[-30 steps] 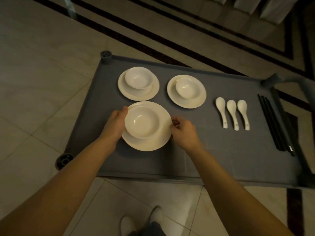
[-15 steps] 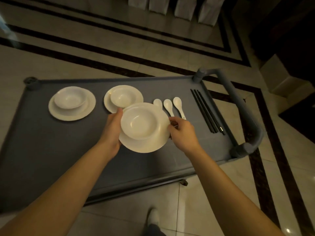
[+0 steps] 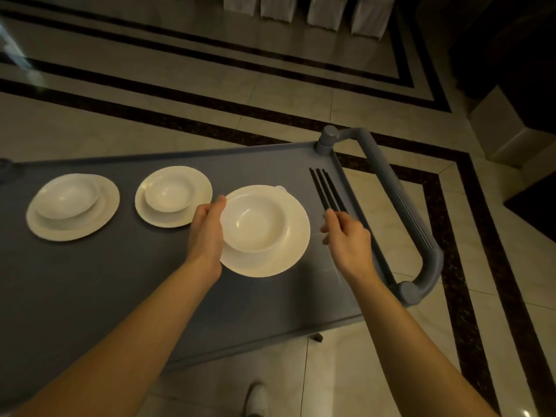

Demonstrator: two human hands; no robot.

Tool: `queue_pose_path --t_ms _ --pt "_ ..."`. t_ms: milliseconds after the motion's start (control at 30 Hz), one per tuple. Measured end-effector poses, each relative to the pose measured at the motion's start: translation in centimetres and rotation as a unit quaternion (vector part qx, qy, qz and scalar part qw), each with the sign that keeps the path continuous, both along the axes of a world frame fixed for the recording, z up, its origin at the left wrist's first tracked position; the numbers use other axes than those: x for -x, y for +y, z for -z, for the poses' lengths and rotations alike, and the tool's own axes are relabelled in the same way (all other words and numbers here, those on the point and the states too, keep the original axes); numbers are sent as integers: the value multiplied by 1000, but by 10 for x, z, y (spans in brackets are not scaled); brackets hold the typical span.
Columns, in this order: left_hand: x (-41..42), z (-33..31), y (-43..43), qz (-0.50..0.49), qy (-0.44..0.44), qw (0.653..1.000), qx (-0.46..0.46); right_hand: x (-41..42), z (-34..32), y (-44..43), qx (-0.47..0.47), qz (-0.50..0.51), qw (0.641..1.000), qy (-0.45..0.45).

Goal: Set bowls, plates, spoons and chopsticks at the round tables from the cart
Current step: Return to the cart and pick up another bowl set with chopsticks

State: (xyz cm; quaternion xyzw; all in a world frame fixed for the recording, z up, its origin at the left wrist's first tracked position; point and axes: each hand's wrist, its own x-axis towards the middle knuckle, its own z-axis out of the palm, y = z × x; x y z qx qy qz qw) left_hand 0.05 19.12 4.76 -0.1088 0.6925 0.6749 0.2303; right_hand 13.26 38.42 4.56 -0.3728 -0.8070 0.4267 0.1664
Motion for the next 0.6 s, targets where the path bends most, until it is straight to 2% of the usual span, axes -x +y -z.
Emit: queue_pose_path --t_ms 100,200,400,600 --pt "6 7 11 -10 -6 1000 15 0 23 38 -87 -26 989 -117" --pt "11 10 21 -21 -15 999 26 7 41 63 -129 -59 969 -201" --pt "18 15 34 -34 -16 999 37 22 58 83 -152 -60 948 -271" --pt "25 19 43 -32 -8 998 45 31 61 88 -173 -63 936 -301"
